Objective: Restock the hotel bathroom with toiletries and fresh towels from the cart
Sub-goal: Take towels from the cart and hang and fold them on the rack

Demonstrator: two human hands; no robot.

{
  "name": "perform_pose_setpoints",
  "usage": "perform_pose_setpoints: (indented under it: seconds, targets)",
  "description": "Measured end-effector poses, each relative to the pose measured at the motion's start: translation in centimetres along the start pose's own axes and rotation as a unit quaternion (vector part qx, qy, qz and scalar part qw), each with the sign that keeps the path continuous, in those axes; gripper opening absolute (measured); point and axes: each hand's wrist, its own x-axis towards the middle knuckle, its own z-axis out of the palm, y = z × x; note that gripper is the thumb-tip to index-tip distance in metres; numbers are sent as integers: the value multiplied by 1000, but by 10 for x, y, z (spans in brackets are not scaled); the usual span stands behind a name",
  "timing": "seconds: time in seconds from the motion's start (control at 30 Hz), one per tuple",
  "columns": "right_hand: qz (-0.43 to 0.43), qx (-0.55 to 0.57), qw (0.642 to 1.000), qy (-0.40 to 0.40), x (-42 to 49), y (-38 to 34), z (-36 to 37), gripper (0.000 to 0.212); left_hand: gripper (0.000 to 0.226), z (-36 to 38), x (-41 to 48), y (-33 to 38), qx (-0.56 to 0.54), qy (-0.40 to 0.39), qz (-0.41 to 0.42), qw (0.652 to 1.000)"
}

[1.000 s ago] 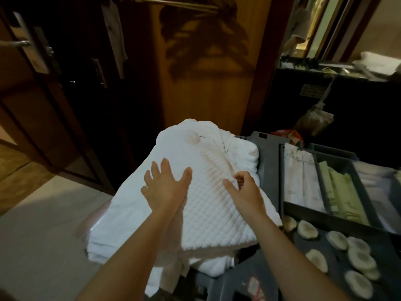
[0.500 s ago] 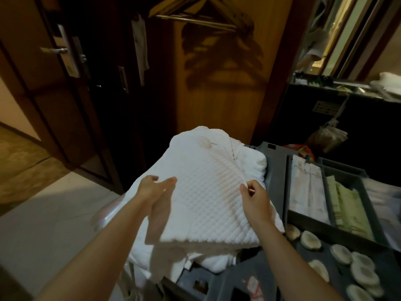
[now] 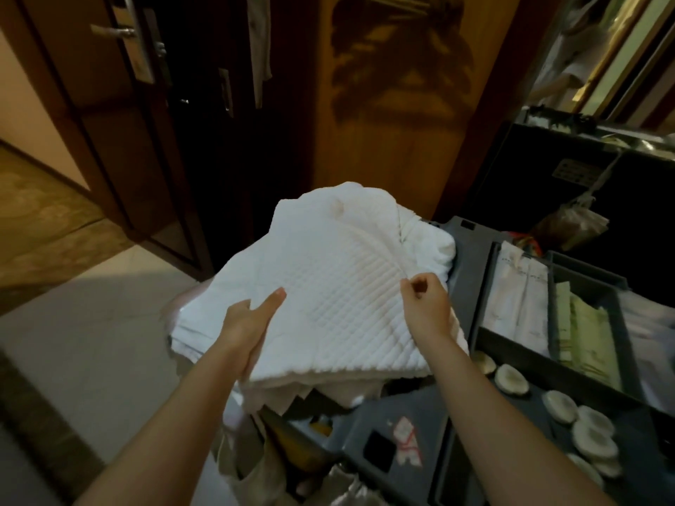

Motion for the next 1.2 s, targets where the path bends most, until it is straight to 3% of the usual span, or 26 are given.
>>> perform_pose_setpoints:
  seconds: [0.1,0.27,0.4,0.5,0.57,0.67,0.87,0.97,1.07,1.2]
  targets:
    - [47,52,995,-66,-4,-4,-12,18,51,0,-19,-16,-14,49,0,999]
    - [97,44,973,-206,-19,-15,-36,40,52,10,-53,-24,-73,86,-28,993]
    - [66,1,941,-332,-30,-27,-55,72,50,10,-64,-19,-103,135,-29,985]
    - [41,15,923,-382,-37,-26,-62,65,58,-2,-58,-9,-105,156,-43,981]
    - [45,69,927,-367,-38,-24,-64,59,61,-8,-57,-1,-135,132,-67,980]
    - [80,135,937,-314,-21,-31,-72,54,48,-6,-66,5,-191,50,-116,973]
    - [185,200,946,-174,38,-42,-98,34,28,40,-96,23,-277,-126,-124,945]
    - [290,407,858,-117,31,-26,-103,32,23,62,-101,31,-339,-129,-132,922]
    - [285,553,773,-125,14,-17,-110,21,8,80,-108,41,-360,-98,-150,915]
    - [267,569,761,-162,-15,-26,-120,46,9,104,-125,38,-364,-71,-172,913]
